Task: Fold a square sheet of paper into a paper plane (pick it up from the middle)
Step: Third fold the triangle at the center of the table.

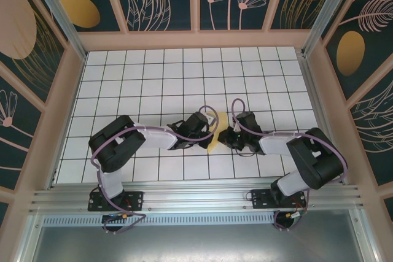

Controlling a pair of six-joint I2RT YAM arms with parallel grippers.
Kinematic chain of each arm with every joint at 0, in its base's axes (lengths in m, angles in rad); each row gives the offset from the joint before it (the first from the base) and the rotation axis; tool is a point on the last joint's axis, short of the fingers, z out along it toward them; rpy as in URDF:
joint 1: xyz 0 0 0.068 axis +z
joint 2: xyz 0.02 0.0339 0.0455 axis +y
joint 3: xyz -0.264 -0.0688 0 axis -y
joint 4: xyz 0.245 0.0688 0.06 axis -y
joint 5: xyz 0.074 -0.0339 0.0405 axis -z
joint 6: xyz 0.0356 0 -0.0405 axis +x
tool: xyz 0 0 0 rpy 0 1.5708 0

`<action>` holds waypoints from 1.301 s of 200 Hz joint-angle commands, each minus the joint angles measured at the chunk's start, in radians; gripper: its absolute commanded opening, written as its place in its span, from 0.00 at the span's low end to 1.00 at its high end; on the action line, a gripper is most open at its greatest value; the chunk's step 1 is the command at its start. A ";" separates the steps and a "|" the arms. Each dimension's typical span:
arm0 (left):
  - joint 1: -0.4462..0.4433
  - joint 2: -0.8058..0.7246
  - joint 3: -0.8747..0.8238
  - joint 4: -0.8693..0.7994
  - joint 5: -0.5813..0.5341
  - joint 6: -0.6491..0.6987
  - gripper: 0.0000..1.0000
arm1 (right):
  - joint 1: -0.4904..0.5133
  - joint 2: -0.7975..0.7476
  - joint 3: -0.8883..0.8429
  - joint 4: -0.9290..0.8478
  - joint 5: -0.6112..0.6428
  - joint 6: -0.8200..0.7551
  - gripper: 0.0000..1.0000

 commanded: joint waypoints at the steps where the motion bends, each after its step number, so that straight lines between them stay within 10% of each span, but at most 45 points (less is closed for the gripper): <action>1: -0.008 0.017 -0.020 -0.123 -0.012 0.009 0.00 | -0.005 0.051 -0.010 0.032 0.035 -0.016 0.15; 260: -0.008 0.026 -0.021 -0.126 -0.010 0.003 0.00 | -0.063 -0.050 0.011 -0.013 -0.005 -0.046 0.15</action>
